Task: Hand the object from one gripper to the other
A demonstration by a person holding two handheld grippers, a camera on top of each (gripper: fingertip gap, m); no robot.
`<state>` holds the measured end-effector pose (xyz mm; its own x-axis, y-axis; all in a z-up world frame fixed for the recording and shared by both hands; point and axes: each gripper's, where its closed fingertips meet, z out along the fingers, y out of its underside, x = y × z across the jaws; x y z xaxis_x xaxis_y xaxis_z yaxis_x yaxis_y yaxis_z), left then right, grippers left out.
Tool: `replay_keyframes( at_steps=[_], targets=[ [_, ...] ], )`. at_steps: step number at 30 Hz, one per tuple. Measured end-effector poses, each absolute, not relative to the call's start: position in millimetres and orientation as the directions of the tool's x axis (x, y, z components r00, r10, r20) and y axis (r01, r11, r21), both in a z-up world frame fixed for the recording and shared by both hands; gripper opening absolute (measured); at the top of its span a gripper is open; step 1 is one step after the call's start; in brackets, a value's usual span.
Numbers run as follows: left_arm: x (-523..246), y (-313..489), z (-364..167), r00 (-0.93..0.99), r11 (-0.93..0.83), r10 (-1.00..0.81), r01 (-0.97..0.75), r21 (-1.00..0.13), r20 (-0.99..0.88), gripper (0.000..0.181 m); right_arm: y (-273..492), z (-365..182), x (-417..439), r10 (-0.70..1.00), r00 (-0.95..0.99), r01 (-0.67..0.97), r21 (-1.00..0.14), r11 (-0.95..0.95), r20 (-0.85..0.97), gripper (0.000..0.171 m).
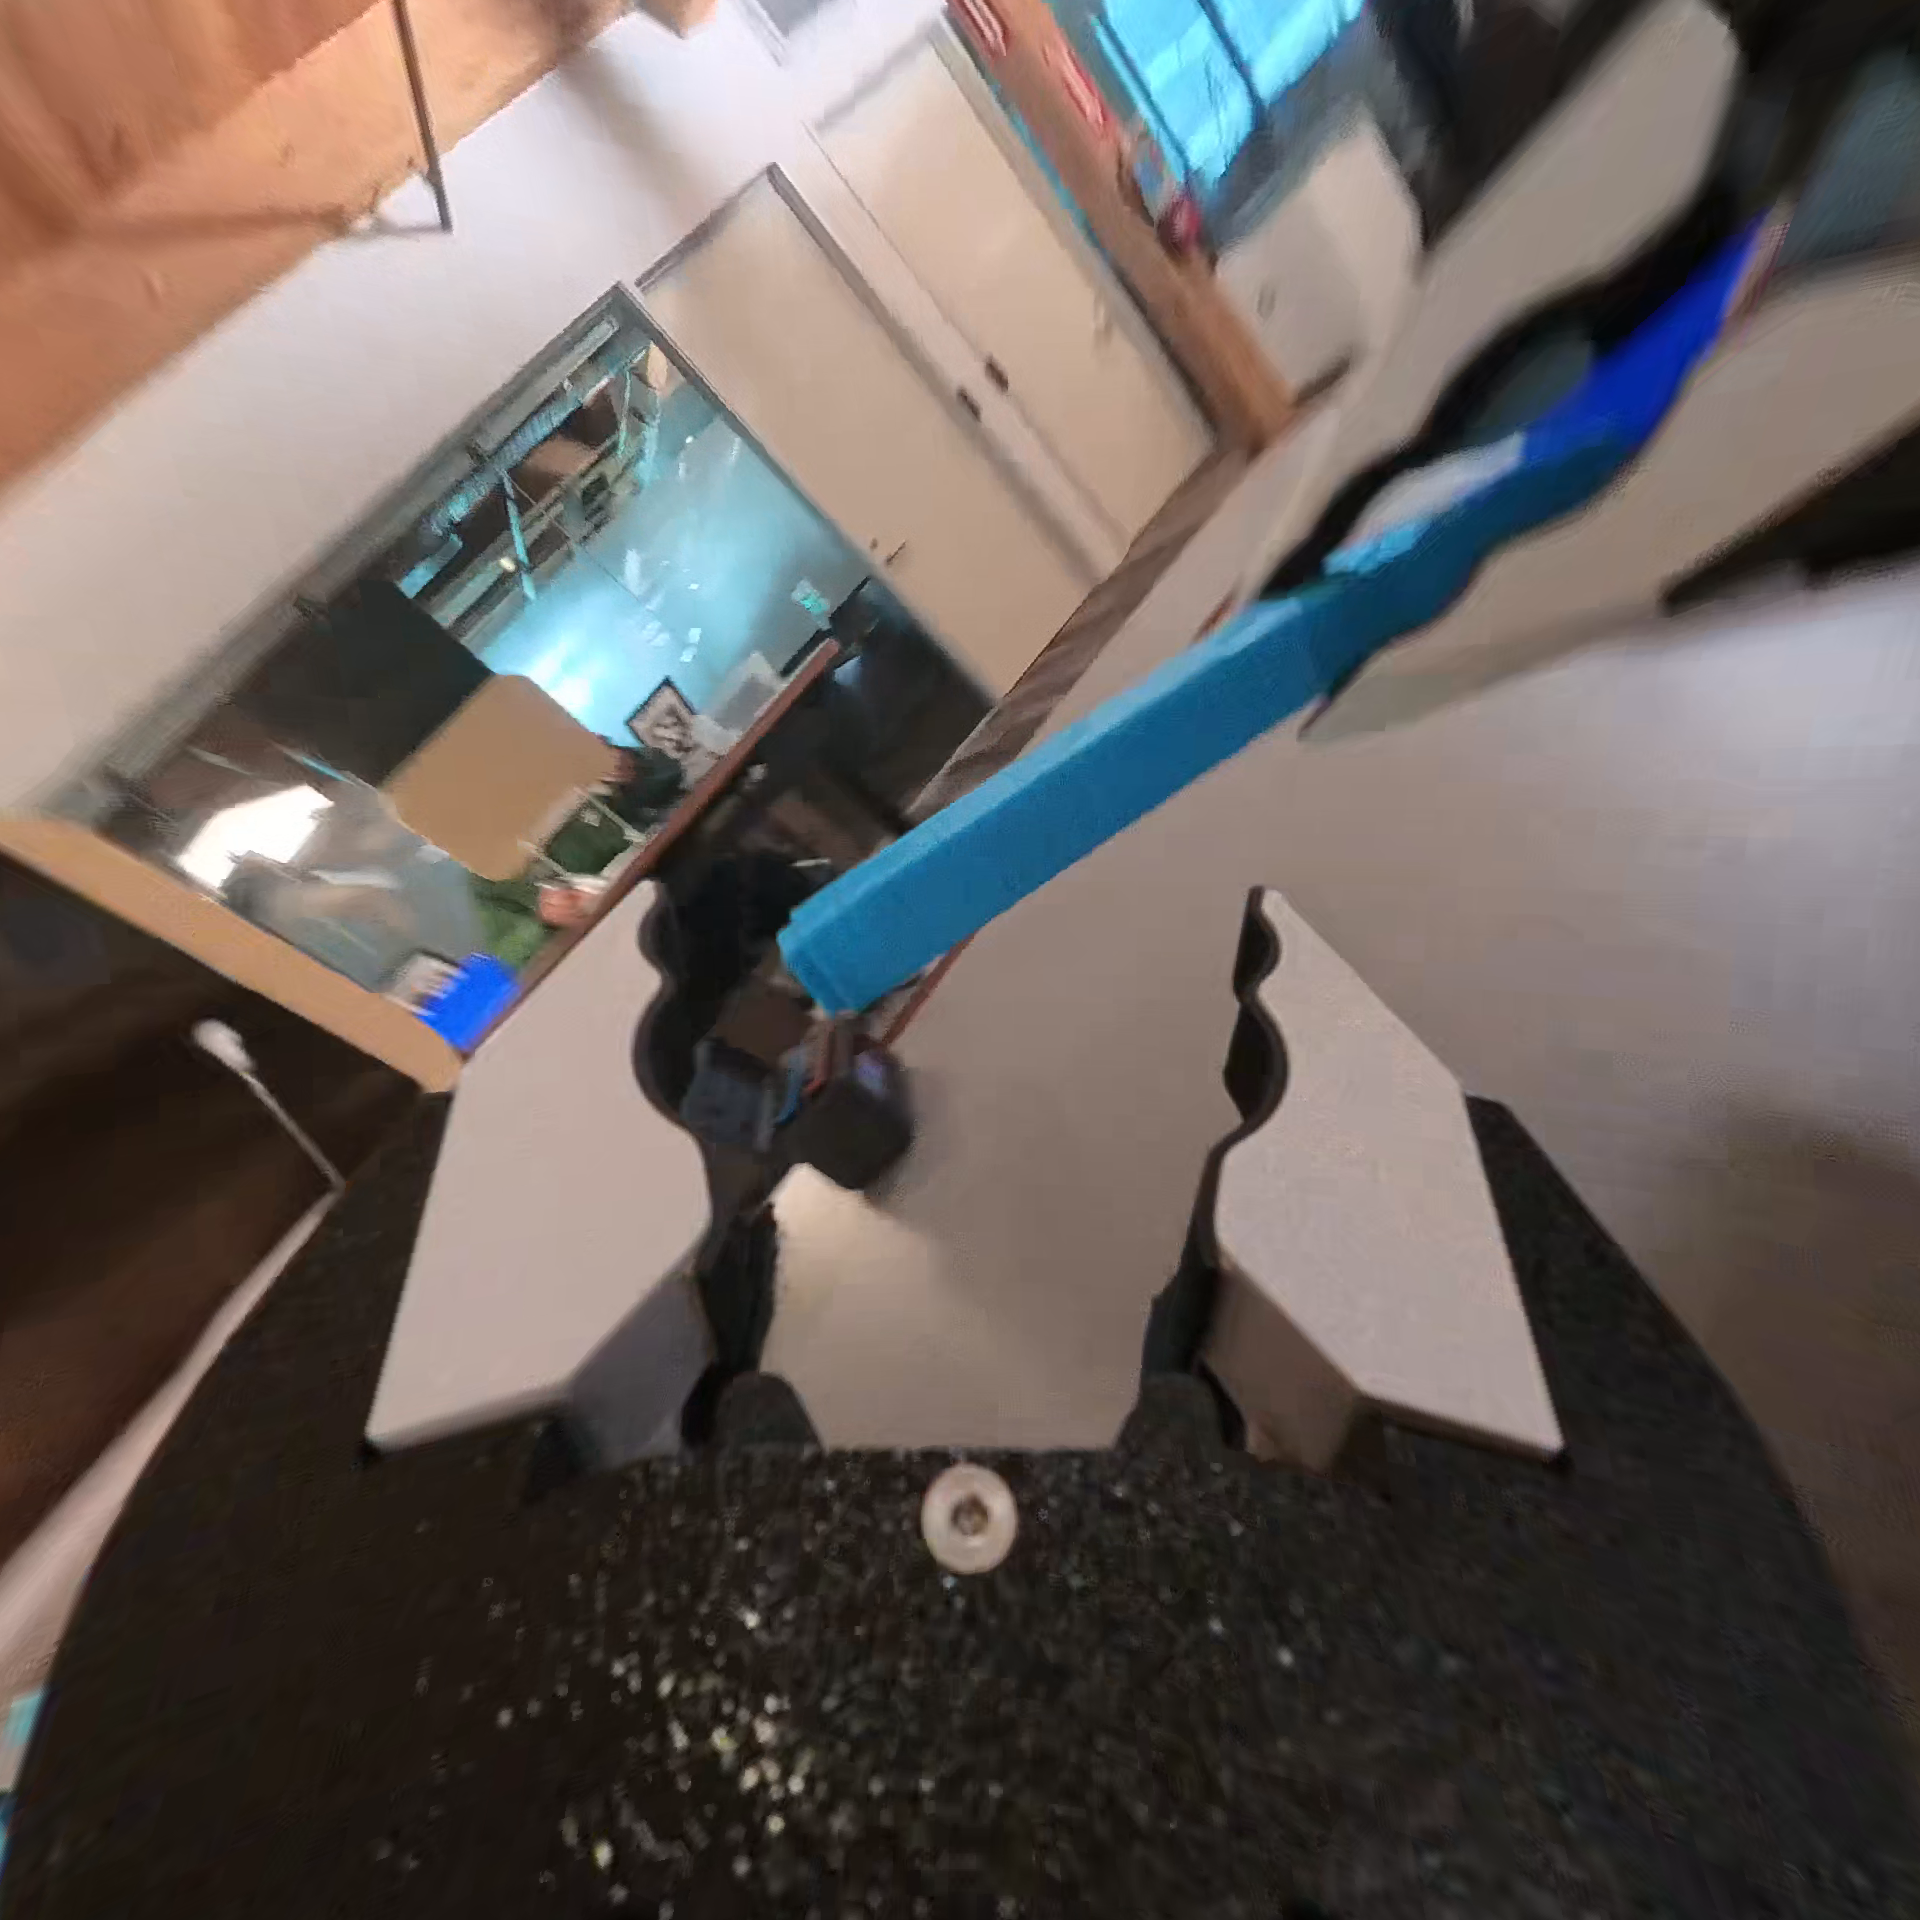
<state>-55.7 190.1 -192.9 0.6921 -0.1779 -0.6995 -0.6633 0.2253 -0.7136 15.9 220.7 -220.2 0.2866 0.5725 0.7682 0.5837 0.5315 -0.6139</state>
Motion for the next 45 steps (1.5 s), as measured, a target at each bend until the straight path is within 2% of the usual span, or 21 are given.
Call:
replay_keyframes(
  at_steps=[3,5,7,8,10,12,14,17,20,22,24,29,32,35,42,44,45],
  targets=[
    [-46,194,-214,0.412,0.206,-0.087,-0.883,-0.421,-0.907,0.093,215,-231,10,0.599,0.227,0.599,-0.595,0.535,0.767,0.028],
    [-43,197,-222,0.257,0.181,-0.015,-0.950,-0.255,-0.966,0.076,207,-237,5,0.622,0.181,0.589,-0.591,0.551,0.761,0.027],
    [-41,197,-223,0.171,0.169,0.048,-0.972,-0.160,-0.984,0.049,200,-239,1,0.624,0.150,0.579,-0.580,0.573,0.767,0.027],
    [-40,197,-222,0.153,0.168,0.066,-0.976,-0.141,-0.986,0.025,199,-237,0,0.611,0.152,0.574,-0.573,0.586,0.777,0.028],
    [-42,199,-224,0.194,0.142,0.032,-0.972,-0.188,-0.981,0.022,204,-224,0,0.502,0.211,0.567,-0.524,0.636,0.839,0.032],
    [-45,200,-227,0.348,0.124,-0.080,-0.926,-0.356,-0.934,0.020,208,-198,3,0.275,0.308,0.573,-0.409,0.710,0.911,0.052],
    [-49,201,-227,0.523,0.085,-0.167,-0.837,-0.541,-0.836,0.019,198,-177,7,0.078,0.358,0.559,-0.280,0.781,0.931,0.065],
    [-51,200,-234,0.757,-0.011,-0.348,-0.594,-0.805,-0.553,0.020,180,-155,12,-0.072,0.419,0.531,-0.180,0.828,0.905,0.067],
    [-42,194,-234,0.841,-0.124,-0.516,-0.265,-0.956,-0.166,0.020,182,-156,12,-0.105,0.398,0.550,-0.145,0.822,0.911,0.078],
    [-31,186,-230,0.782,-0.212,-0.619,-0.080,-0.974,0.070,0.019,188,-164,10,-0.128,0.344,0.580,-0.103,0.808,0.930,0.080],
    [-21,177,-231,0.685,-0.324,-0.683,0.026,-0.946,0.253,0.019,192,-174,7,-0.149,0.283,0.604,-0.055,0.795,0.947,0.085],
    [2,152,-244,0.441,-0.611,-0.688,0.075,-0.788,0.576,0.019,184,-193,-5,-0.163,0.177,0.581,0.031,0.814,0.971,0.084],
    [13,135,-243,0.325,-0.662,-0.701,0.034,-0.749,0.635,0.019,185,-201,-7,-0.180,0.125,0.590,0.072,0.804,0.976,0.063],
    [16,130,-248,0.300,-0.679,-0.700,0.002,-0.734,0.648,0.019,186,-202,-5,-0.169,0.110,0.591,0.072,0.804,0.979,0.038],
    [17,121,-232,0.175,-0.692,-0.705,0.042,-0.720,0.688,0.020,180,-200,-5,-0.004,0.144,0.539,-0.074,0.839,0.990,0.034],
    [15,129,-226,0.200,-0.648,-0.730,0.098,-0.755,0.653,0.022,185,-200,-4,0.030,0.158,0.557,-0.114,0.823,0.987,0.033],
    [13,137,-218,0.227,-0.609,-0.746,0.150,-0.779,0.626,0.032,187,-201,-4,0.061,0.167,0.563,-0.146,0.813,0.984,0.031]
  ],
)
